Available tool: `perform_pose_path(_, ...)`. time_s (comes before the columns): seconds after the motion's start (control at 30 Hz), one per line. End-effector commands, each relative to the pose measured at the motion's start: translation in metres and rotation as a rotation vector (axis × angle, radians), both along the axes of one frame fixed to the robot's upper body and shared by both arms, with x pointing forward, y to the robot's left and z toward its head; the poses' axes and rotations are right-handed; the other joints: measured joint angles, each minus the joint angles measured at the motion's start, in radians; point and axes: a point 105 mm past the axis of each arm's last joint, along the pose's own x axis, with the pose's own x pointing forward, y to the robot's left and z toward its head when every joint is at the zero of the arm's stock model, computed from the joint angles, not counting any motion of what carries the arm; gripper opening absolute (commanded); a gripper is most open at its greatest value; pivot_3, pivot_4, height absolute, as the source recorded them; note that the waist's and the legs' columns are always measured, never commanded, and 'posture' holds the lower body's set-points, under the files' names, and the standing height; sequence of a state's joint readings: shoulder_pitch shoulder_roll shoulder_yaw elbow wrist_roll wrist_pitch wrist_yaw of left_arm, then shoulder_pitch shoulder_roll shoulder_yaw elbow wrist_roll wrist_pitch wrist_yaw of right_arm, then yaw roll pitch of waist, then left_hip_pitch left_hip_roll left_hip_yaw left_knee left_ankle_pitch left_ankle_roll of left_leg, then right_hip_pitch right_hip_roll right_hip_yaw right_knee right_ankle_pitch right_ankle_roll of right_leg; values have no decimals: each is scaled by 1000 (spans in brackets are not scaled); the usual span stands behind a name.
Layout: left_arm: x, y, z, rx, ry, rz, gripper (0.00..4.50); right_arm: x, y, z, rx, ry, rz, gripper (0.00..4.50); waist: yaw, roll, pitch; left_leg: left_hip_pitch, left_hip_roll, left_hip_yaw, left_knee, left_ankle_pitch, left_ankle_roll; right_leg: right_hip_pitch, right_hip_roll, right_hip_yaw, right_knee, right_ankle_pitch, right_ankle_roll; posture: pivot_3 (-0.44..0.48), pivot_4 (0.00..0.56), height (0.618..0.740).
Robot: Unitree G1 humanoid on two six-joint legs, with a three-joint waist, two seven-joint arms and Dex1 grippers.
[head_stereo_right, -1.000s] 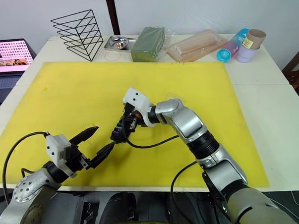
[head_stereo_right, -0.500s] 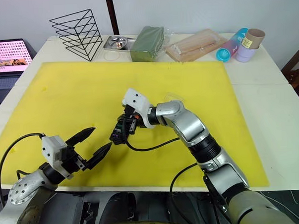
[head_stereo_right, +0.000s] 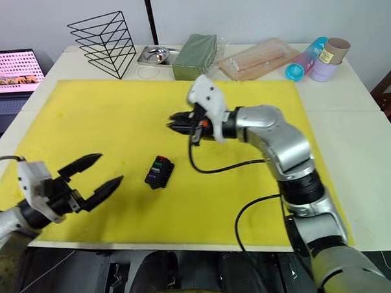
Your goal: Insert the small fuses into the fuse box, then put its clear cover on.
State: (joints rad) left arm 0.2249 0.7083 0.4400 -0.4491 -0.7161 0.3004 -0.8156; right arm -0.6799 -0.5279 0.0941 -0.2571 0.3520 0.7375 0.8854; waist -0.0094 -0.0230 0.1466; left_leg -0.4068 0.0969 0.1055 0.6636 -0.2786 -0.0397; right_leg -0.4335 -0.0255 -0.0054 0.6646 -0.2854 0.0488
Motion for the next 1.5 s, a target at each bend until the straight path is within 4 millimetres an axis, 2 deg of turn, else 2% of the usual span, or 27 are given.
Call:
perform_pose_path(0.03,9,31,12,20,-27,77,4500,-3,-43,2,-31,-63,-82,2292,-2,0,0,0,0,0,0,0,0,0,0,0,0,0,0,0,150,740)
perform_pose_path(0.2,20,65,9,36,-28,191,4500,-1,-96,-20,-68,-62,-258,3948,-11,0,0,1,0,1,0,0,0,0,1,1,0,0,0,0,150,740)
perform_pose_path(0.23,25,76,6,29,-31,254,4500,2,-118,-31,-87,-82,-357,4315,-10,0,0,1,0,1,-1,0,0,-1,1,1,0,0,0,0,150,740)
perform_pose_path(0.27,28,84,4,23,-33,298,4500,3,-133,-39,-107,-98,-423,4467,-6,0,0,1,0,1,-1,0,0,-1,2,1,0,0,0,0,150,740)
perform_pose_path(0.33,36,101,-2,-15,-34,412,4500,2,-159,-57,-132,-112,-537,4467,-1,0,0,1,0,0,-1,0,0,0,2,1,0,0,0,0,150,740)
perform_pose_path(0.4,39,107,-13,-72,26,451,4500,-2,-169,-68,-115,-77,-574,4467,-2,0,0,1,0,1,0,0,0,0,0,1,0,0,0,0,150,740)
perform_pose_path(0.53,44,117,-15,-137,69,533,4500,0,-186,-66,-97,-150,-694,4467,-9,0,0,1,0,2,0,0,0,0,0,2,1,0,1,0,150,740)
perform_pose_path(0.6,49,128,-11,-134,80,625,4500,1,-186,-62,-94,-190,-691,4467,-7,0,0,1,0,1,0,0,0,0,1,2,1,0,1,0,150,740)
perform_pose_path(0.7,60,143,11,-42,-16,797,4500,4,-177,-57,-63,-139,-611,4467,-4,0,0,1,0,0,0,0,0,0,1,1,1,0,1,0,150,740)
perform_pose_path(0.77,64,133,19,-47,-17,733,4500,5,-170,-54,-61,-132,-558,4467,-5,0,0,1,0,1,0,0,0,1,1,1,1,0,1,0,150,740)
perform_pose_path(0.8,65,122,27,-78,-26,642,4500,6,-166,-53,-57,-124,-528,4467,-4,0,0,1,0,1,0,0,0,1,1,1,1,0,1,0,150,740)
perform_pose_path(0.93,58,64,61,-154,-28,186,4500,17,-146,-49,-65,-93,-394,4467,-5,0,0,1,0,2,0,1,-2,0,1,1,1,0,1,0,150,740)
perform_pose_path(1.1,43,7,83,-28,-21,-176,4500,28,-122,-51,-77,-40,-235,4467,-4,0,0,1,0,1,0,1,-2,1,1,1,1,0,1,0,150,740)
perform_pose_path(1.2,34,-21,90,49,-53,-327,4500,36,-112,-52,-74,-26,-178,4467,-4,0,1,1,0,2,0,1,-2,1,1,1,1,0,1,0,150,740)
perform_pose_path(1.3,27,-40,93,90,-85,-420,4500,44,-103,-56,-69,-16,-148,4467,-6,1,1,1,0,1,0,2,-2,1,1,2,1,0,1,0,150,740)
perform_pose_path(1.5,16,-64,93,129,-146,-500,4500,57,-90,-69,-51,12,-130,4467,-5,1,1,1,0,1,0,2,-3,0,2,2,2,0,1,0,150,740)
